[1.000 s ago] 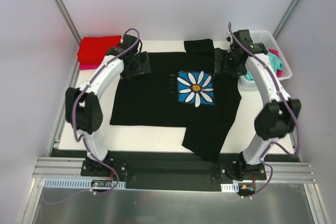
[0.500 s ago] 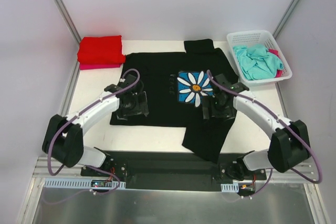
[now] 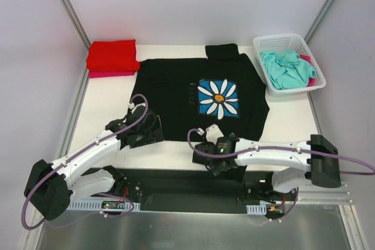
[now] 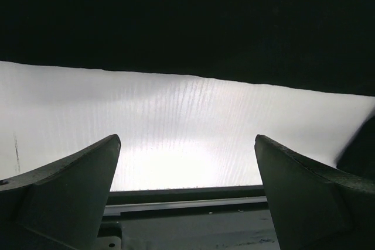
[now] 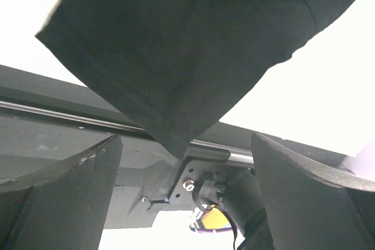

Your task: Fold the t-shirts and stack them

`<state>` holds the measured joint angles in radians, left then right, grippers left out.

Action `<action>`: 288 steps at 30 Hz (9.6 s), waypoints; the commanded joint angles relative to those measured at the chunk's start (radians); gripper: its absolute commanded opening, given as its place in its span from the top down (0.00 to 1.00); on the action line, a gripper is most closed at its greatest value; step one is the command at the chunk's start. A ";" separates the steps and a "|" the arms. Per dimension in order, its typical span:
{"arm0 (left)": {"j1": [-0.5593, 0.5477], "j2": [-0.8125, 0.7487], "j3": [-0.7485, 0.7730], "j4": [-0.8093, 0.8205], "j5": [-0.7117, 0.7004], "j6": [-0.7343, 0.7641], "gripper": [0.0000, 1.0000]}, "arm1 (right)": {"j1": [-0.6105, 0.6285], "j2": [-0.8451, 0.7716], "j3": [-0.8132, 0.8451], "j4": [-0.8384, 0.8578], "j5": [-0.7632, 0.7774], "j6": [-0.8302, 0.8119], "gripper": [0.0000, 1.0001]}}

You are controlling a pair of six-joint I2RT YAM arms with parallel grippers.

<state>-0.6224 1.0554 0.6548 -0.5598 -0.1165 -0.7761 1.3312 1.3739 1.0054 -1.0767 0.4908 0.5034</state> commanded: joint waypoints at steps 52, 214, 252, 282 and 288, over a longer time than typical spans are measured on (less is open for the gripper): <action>-0.100 -0.001 0.092 -0.035 -0.032 -0.049 0.01 | 0.372 0.355 -0.123 -0.166 0.100 0.682 0.25; 0.452 0.071 -0.003 0.070 -0.051 -0.017 0.18 | -0.210 -0.366 -0.071 -0.249 0.393 0.268 0.99; 0.457 0.120 -0.087 0.035 0.014 -0.078 0.40 | -0.251 -0.357 -0.060 -0.196 0.361 0.199 0.99; 0.458 0.058 -0.133 0.000 -0.002 -0.051 1.00 | -0.299 -0.348 -0.042 -0.166 0.368 0.139 0.99; 0.458 0.009 -0.119 -0.038 -0.005 -0.049 1.00 | -0.383 -0.387 -0.016 -0.181 0.419 0.090 0.99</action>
<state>-0.1688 1.1126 0.5320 -0.5377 -0.1123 -0.8352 0.9936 1.0271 0.9394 -1.2266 0.8368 0.6441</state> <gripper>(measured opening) 0.011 0.036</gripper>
